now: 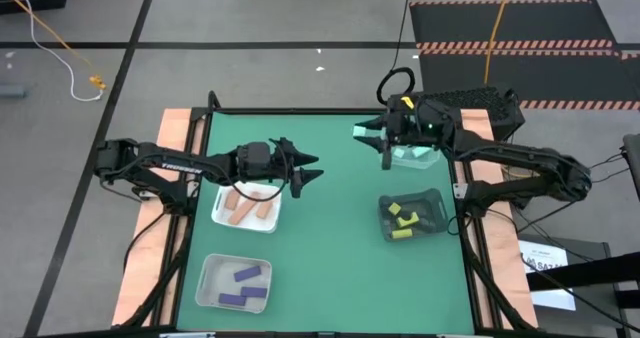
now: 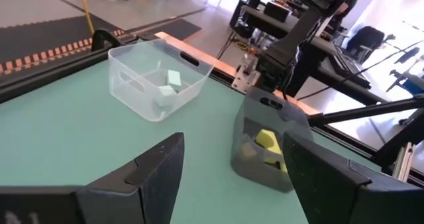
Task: Sort & place blocks by color
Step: Put the blue block into the transparent bin
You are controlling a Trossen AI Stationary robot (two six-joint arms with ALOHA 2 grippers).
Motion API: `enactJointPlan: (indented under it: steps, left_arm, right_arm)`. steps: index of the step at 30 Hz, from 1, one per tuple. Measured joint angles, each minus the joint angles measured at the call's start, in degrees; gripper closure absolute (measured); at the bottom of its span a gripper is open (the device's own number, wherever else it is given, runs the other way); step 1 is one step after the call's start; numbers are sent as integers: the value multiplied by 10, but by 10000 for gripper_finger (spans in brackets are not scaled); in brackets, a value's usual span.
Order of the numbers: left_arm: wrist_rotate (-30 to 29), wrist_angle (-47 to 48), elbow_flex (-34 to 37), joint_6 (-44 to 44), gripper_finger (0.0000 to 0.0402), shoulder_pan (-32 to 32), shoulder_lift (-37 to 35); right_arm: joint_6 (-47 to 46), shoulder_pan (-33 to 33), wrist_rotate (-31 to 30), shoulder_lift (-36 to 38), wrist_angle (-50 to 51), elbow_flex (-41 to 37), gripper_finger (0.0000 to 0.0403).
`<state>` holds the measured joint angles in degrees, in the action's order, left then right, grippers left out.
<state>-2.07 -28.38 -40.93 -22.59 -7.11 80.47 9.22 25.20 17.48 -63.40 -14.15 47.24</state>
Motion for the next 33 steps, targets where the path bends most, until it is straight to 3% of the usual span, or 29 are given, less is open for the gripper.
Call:
enactJointPlan:
  steps: [3,9,19,28,33]
  left_arm:
    - [-7,2,0,0,147,0,0]
    - [-11,34,0,-2,147,0,0]
    - [-26,52,0,-2,147,0,0]
    - [-65,60,0,-2,147,0,0]
    - [-73,59,0,8,147,-1,0]
  right_arm:
    - [-35,27,7,1,21,0,285]
    - [-79,104,-1,4,156,-2,285]
    - [-109,172,-43,36,212,-83,285]
    - [-153,195,-123,109,194,-190,284]
    - [-209,195,-131,127,79,-265,283]
